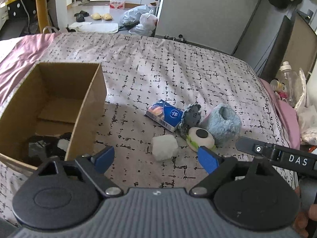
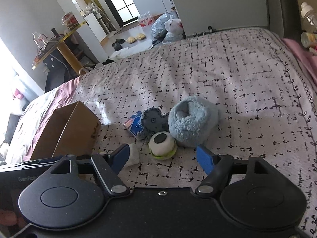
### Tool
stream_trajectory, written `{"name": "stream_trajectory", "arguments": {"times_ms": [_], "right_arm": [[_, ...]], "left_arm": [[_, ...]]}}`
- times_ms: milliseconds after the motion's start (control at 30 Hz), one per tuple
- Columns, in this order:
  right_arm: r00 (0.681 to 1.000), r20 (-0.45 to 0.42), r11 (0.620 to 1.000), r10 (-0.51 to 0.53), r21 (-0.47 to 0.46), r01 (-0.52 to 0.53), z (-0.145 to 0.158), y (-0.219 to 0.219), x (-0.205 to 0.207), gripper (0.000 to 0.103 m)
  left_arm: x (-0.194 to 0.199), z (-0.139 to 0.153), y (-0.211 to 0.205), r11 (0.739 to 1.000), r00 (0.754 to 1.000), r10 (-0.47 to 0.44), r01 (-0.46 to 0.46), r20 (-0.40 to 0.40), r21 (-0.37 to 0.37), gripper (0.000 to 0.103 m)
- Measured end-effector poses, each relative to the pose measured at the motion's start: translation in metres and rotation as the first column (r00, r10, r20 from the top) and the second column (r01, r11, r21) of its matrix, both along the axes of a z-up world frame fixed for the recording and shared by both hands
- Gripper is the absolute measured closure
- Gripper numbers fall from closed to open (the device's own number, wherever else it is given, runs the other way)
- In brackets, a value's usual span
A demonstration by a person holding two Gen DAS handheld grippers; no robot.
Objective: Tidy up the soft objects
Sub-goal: 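Grasp the white fluffy ball with left tool while right tool returns to the pile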
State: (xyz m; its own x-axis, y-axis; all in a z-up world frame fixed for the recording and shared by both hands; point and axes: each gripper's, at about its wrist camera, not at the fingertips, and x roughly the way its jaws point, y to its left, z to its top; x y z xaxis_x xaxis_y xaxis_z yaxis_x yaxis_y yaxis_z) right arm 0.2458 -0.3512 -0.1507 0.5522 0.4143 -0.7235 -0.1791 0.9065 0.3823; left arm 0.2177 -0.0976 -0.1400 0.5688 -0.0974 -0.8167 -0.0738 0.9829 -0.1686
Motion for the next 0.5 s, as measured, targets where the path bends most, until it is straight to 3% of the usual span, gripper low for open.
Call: {"name": "stream_trajectory", "arguments": {"times_ms": [233,500], "right_arm": [[0.999,-0.034,0.999,0.031,-0.035,-0.032,-0.014,0.004,0.009,0.043],[0.996,-0.075,0.997,0.046,-0.061,-0.051,-0.028,0.007,0.018,0.046]], "left_arm": [[0.011,-0.029,-0.006,1.0,0.999,-0.001,0.001,-0.048,-0.004,0.029],[0.022,-0.055,-0.012,1.0,0.997,-0.019,0.018,-0.079,-0.009,0.033]]}}
